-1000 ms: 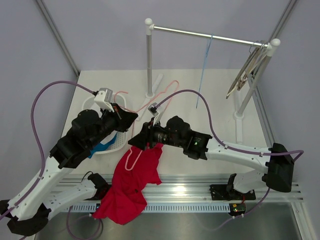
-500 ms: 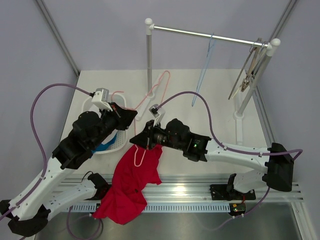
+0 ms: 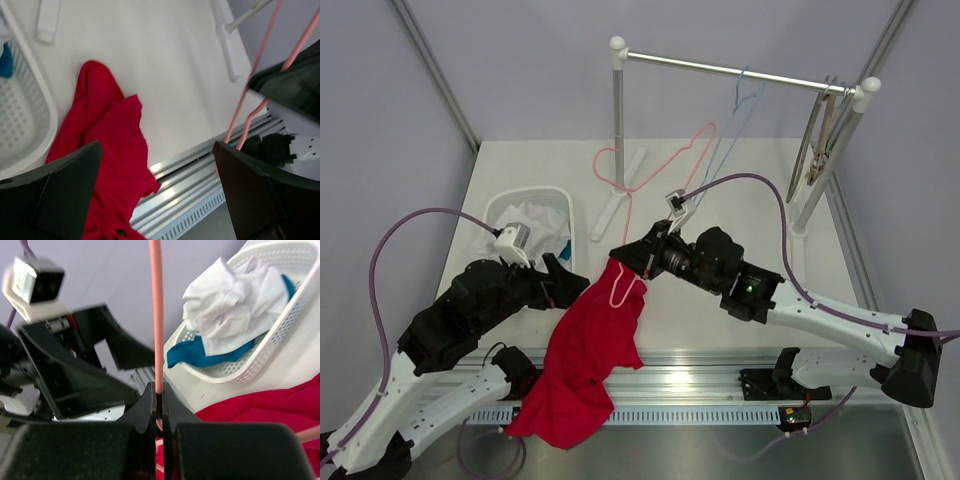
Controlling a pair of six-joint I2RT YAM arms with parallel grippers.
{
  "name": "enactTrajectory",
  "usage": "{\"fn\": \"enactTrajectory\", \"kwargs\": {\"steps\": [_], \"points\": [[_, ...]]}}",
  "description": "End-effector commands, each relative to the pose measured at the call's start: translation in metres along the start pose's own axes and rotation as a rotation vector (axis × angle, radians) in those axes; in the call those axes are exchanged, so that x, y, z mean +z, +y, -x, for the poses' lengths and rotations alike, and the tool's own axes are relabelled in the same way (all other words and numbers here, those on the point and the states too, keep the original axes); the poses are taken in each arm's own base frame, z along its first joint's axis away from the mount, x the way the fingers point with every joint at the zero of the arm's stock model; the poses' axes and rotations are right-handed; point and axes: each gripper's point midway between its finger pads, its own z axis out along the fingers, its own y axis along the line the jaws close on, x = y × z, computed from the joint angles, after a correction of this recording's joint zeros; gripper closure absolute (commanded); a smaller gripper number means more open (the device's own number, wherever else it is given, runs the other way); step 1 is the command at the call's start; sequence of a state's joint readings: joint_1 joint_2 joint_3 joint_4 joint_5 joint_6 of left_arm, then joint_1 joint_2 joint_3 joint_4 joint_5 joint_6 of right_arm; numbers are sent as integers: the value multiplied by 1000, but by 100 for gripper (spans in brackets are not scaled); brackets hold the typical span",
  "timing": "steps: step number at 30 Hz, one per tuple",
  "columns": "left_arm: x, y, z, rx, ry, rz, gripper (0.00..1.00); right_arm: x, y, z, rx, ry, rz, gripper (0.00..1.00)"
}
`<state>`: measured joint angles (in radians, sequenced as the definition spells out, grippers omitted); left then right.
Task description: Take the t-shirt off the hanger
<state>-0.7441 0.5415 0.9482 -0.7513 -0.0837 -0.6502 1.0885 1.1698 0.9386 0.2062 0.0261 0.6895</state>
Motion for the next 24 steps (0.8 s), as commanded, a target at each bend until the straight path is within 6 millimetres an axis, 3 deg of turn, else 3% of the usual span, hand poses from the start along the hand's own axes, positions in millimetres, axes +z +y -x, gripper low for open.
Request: {"fn": "enactTrajectory", "kwargs": {"steps": [1, 6, 10, 15, 19, 22, 24], "points": [[-17, 34, -56, -18, 211, 120, 1, -7, -3, 35, -5, -93, -32, 100], [-14, 36, -108, -46, 491, 130, 1, -24, 5, 52, -42, -126, -35, 100], [-3, 55, -160, -90, 690, 205, 1, -32, 11, 53, -50, -123, -11, 100], [6, 65, -194, -48, 761, 309, 1, -39, 20, 54, -76, -119, 34, 100], [29, 75, -196, -12, 625, 424, 1, -44, 25, 53, -85, -121, 70, 100], [38, 94, -207, 13, 594, 505, 1, -50, 25, 52, -88, -129, 76, 100], [39, 108, -228, 24, 643, 543, 1, -56, 25, 52, -96, -134, 80, 100]]}}
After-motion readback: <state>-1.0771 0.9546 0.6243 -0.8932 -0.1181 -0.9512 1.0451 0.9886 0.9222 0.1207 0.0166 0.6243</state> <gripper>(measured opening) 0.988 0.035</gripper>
